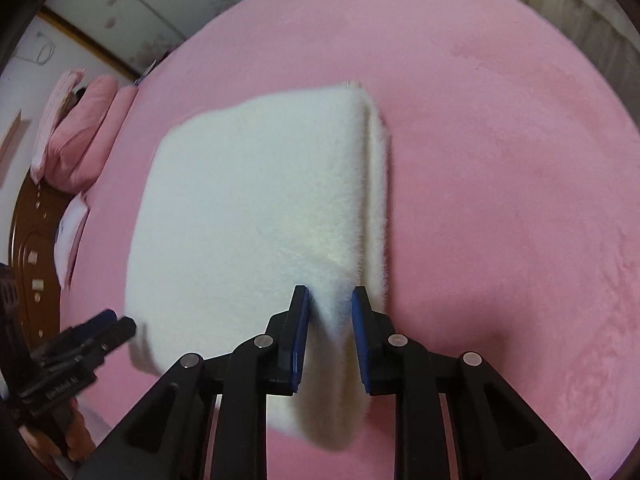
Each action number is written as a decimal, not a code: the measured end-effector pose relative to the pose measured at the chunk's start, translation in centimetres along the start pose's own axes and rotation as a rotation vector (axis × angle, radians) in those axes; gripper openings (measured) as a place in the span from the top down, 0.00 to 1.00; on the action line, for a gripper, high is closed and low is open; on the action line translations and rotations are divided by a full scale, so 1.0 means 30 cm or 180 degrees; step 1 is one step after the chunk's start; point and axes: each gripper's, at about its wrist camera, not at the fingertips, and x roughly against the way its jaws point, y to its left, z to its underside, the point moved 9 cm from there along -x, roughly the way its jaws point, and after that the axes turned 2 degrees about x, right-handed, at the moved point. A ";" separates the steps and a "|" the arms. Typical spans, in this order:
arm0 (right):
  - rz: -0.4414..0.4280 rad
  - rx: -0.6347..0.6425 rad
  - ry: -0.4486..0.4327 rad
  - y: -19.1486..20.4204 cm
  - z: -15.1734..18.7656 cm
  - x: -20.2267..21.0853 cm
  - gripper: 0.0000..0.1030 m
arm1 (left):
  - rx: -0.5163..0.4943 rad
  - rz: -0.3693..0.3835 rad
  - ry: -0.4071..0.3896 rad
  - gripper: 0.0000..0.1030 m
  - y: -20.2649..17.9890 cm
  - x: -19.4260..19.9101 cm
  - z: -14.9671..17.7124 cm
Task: Fold large clothes
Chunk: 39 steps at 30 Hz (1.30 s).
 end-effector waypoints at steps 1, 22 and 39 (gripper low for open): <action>0.0125 0.0081 -0.0201 0.014 -0.034 0.042 0.80 | 0.0004 -0.0045 0.0046 0.40 0.013 -0.015 -0.002; -0.0108 0.0378 0.0679 0.294 0.742 0.042 1.00 | 0.0130 -0.0027 0.0439 0.54 0.029 -0.172 0.207; -0.0710 0.0478 0.0214 0.632 0.671 0.227 1.00 | 0.0029 0.0292 -0.0181 0.87 -0.027 -0.151 -0.132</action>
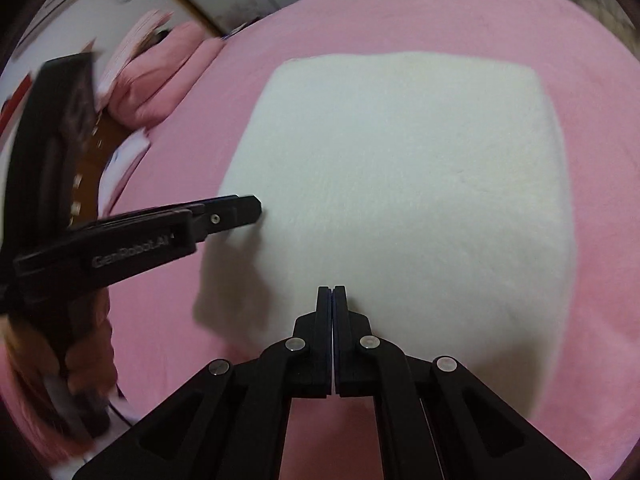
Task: Fold large clothes
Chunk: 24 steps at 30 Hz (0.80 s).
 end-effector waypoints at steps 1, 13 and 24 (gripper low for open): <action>0.0027 -0.0072 -0.0029 -0.039 -0.034 -0.006 1.00 | 0.0021 -0.0025 -0.0008 0.87 0.022 -0.037 -0.031; 0.0962 -0.0292 -0.0754 -0.157 0.107 0.311 1.00 | 0.0192 0.0182 0.0090 0.99 0.141 -0.107 -0.095; -0.0702 -0.0592 -0.0036 0.314 0.128 -0.040 1.00 | 0.0311 0.0418 0.0208 0.99 0.110 -0.229 -0.211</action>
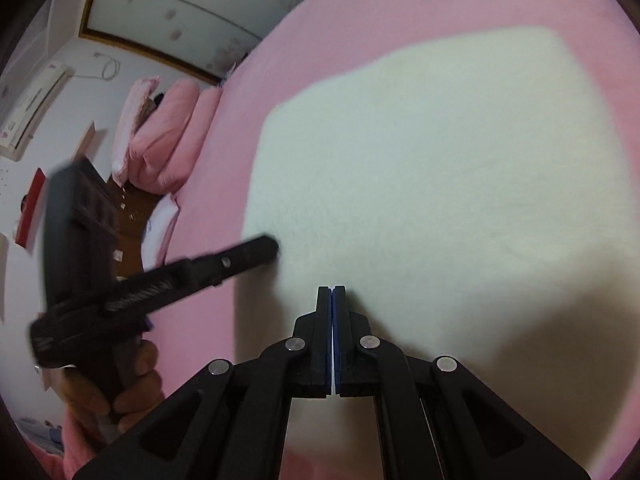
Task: Fold large clothes
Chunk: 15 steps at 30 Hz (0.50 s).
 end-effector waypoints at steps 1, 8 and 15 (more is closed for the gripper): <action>-0.0015 0.0001 -0.0068 0.004 -0.015 -0.012 1.00 | 0.0060 0.0030 -0.0030 0.99 0.011 -0.020 -0.022; 0.0962 -0.0250 -0.0829 -0.285 -0.200 0.110 1.00 | 0.0271 0.0000 -0.0265 0.99 0.104 -0.065 -0.157; 0.1226 0.0428 -0.0850 -0.161 -0.132 0.204 1.00 | -0.0255 -0.0035 -0.0405 0.99 0.048 -0.106 -0.258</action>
